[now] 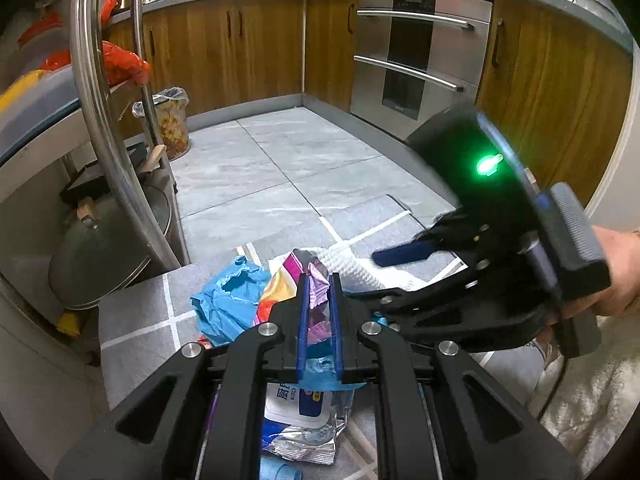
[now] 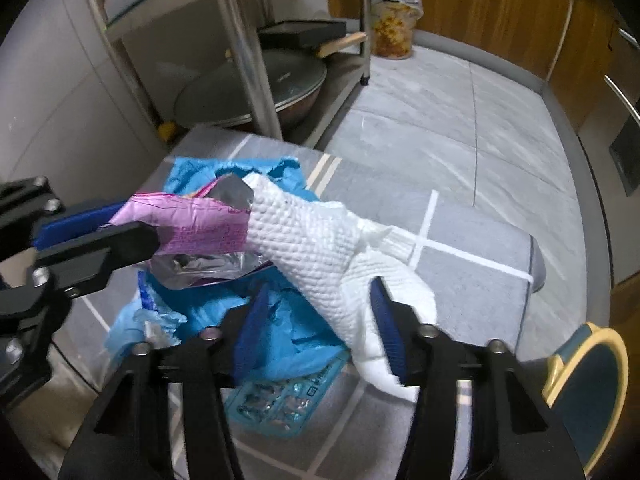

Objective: Collect trash
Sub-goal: 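Grasp the white knit cloth with the right gripper while the left gripper grasps the pink foil wrapper, then carry the cloth and the pink wrapper with both grippers over the teal bin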

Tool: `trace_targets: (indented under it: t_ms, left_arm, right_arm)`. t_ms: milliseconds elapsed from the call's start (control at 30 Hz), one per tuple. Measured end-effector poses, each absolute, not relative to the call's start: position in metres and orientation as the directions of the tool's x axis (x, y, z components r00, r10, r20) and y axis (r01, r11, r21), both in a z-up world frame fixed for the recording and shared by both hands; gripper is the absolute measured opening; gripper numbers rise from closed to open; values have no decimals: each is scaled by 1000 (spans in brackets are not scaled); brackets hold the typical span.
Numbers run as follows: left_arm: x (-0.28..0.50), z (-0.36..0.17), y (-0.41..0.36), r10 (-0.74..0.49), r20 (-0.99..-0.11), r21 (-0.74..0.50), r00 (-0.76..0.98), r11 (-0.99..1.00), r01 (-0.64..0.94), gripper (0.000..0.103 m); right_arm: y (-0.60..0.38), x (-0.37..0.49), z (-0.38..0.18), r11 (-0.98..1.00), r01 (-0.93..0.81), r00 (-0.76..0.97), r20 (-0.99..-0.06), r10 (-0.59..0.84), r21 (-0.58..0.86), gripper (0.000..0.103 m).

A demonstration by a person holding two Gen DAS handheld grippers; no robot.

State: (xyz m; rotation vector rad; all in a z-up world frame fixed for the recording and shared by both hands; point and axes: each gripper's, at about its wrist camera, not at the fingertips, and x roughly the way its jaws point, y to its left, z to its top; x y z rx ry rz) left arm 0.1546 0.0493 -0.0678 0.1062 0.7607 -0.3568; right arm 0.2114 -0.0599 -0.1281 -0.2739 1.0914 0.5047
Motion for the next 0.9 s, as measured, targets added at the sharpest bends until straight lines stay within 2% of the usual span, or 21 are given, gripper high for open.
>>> trace_targets:
  t_ms: [33,67,100,133,333,900]
  left_arm:
    - [155,-67,50,-280,-689,-37,668,935,353,9]
    - [156,-66,50,-282,-688,-39,669,935,354,9]
    - [156,-66,50,-281,-688,-37,669,935,353,9]
    - [156,-66,50,-277,-689,-32,670,935,353,9]
    - [155,-62,43,-268,-682,-22,681,937,347,9]
    - [138,-26,11,-210,-595,73,776,947,312,9]
  right_arm:
    - [-59,212,-130,855,-517,361,-899,247,27,26]
    - [-58,213,-131,857,-515,357,-901,245,28,14]
    - [-59,214,-130,858,-513,354,-902,248,35,8]
    - [-61,214,-129,859,-510,355,-901,250,38,6]
    - [-81,216,-113,890,-449,400,-873,279,79,4]
    - [-151,194,-48,941,-293,599,-735,319,170,3]
